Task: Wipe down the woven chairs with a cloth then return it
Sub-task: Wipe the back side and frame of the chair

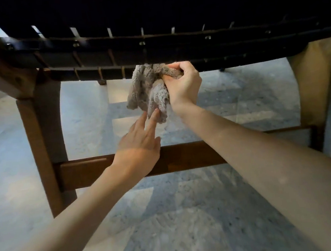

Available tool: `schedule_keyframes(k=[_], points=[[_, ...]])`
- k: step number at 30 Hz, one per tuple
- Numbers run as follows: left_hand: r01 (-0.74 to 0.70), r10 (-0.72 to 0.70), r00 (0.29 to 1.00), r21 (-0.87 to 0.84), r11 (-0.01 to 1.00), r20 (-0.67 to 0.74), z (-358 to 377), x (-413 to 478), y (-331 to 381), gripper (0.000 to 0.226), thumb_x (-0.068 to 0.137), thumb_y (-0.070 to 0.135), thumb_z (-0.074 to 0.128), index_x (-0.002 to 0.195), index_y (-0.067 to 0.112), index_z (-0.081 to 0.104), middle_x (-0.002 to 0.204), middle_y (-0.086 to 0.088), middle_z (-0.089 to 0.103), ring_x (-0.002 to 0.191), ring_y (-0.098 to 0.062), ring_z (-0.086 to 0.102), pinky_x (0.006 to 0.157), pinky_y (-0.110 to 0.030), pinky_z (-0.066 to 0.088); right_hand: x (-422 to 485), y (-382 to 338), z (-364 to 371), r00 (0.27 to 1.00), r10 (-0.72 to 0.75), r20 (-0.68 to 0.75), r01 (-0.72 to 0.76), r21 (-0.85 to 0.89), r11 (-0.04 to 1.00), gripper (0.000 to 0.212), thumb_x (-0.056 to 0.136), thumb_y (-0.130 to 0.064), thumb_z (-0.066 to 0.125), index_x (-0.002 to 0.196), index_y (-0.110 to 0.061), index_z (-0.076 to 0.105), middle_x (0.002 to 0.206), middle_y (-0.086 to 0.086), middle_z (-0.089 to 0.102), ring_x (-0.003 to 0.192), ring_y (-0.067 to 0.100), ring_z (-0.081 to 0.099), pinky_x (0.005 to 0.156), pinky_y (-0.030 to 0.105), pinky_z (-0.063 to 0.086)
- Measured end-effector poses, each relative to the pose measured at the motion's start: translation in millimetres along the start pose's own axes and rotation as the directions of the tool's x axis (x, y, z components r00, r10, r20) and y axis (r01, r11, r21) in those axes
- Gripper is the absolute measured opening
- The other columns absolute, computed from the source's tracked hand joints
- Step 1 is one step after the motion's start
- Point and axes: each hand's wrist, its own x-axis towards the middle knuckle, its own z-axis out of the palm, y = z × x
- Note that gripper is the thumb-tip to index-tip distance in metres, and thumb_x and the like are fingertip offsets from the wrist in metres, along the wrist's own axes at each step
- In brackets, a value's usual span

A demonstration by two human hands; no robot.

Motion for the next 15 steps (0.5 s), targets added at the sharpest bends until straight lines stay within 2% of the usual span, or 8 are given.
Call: schedule_keyframes(k=[3,5,7,9,11,13,15], points=[[-0.029,0.029,0.999,-0.006,1.0,0.028,7.3,9.5,24.3,0.064,0.101,0.033,0.035,0.15,0.033,-0.006,0.159,0.004,0.008,0.142,-0.021,0.021,0.107,-0.035,0.035,13.2,16.8,-23.2,0.999,0.004,-0.053,-0.006,-0.044,0.999,0.021,0.076,-0.005,0.077,0.072,-0.019,0.061,0.083,0.004,0.068,0.074,0.013,0.062,0.067,0.023,0.052],[-0.065,0.066,0.998,-0.027,0.997,0.015,14.2,14.7,37.4,0.061,0.101,0.033,0.035,0.15,0.034,-0.001,0.157,0.004,0.016,0.139,-0.02,0.028,0.103,-0.034,0.039,22.0,28.4,-39.0,0.993,0.058,-0.102,-0.063,-0.047,0.997,0.021,0.076,-0.007,0.076,0.071,-0.023,0.063,0.083,0.003,0.068,0.076,0.014,0.064,0.069,0.034,0.055],[-0.09,0.092,0.996,-0.05,0.995,0.022,23.0,19.1,48.5,0.057,0.101,0.034,0.034,0.15,0.034,0.005,0.154,0.003,0.025,0.134,-0.019,0.035,0.099,-0.033,0.042,32.4,38.7,-57.4,0.98,0.142,-0.141,-0.147,-0.026,0.989,0.021,0.077,-0.008,0.075,0.072,-0.026,0.066,0.084,0.001,0.069,0.079,0.014,0.065,0.072,0.037,0.056],[-0.102,0.106,0.993,-0.072,0.992,0.047,31.4,22.6,57.5,0.052,0.102,0.036,0.031,0.15,0.034,0.011,0.15,0.003,0.031,0.131,-0.019,0.038,0.1,-0.033,0.041,43.7,46.2,-80.6,0.95,0.238,-0.203,-0.235,0.041,0.971,0.018,0.079,-0.006,0.072,0.076,-0.023,0.068,0.084,0.002,0.07,0.08,0.013,0.066,0.073,0.034,0.058],[-0.113,0.12,0.991,-0.108,0.988,0.061,39.1,26.2,64.9,0.049,0.102,0.039,0.029,0.149,0.033,0.017,0.148,0.003,0.035,0.13,-0.02,0.039,0.101,-0.034,0.041,56.3,51.0,-107.8,0.913,0.308,-0.268,-0.288,0.112,0.951,0.01,0.081,-0.003,0.07,0.085,-0.012,0.071,0.081,0.001,0.069,0.074,0.009,0.064,0.068,0.024,0.056],[-0.134,0.144,0.988,-0.138,0.981,0.061,45.5,30.2,72.2,0.047,0.102,0.039,0.028,0.148,0.032,0.021,0.147,0.001,0.037,0.129,-0.022,0.041,0.1,-0.036,0.041,69.7,53.3,-135.5,0.897,0.303,-0.321,-0.287,0.097,0.953,0.012,0.082,-0.003,0.069,0.093,-0.005,0.072,0.078,0.0,0.067,0.07,0.005,0.06,0.061,0.016,0.05],[-0.158,0.17,0.984,-0.175,0.972,0.054,49.5,34.2,80.6,0.046,0.102,0.038,0.029,0.147,0.031,0.025,0.145,0.0,0.04,0.127,-0.023,0.043,0.1,-0.039,0.042,83.7,53.6,-160.3,0.887,0.266,-0.377,-0.267,0.051,0.962,0.017,0.083,-0.006,0.07,0.1,-0.004,0.073,0.08,0.0,0.068,0.074,0.008,0.061,0.063,0.014,0.05]])
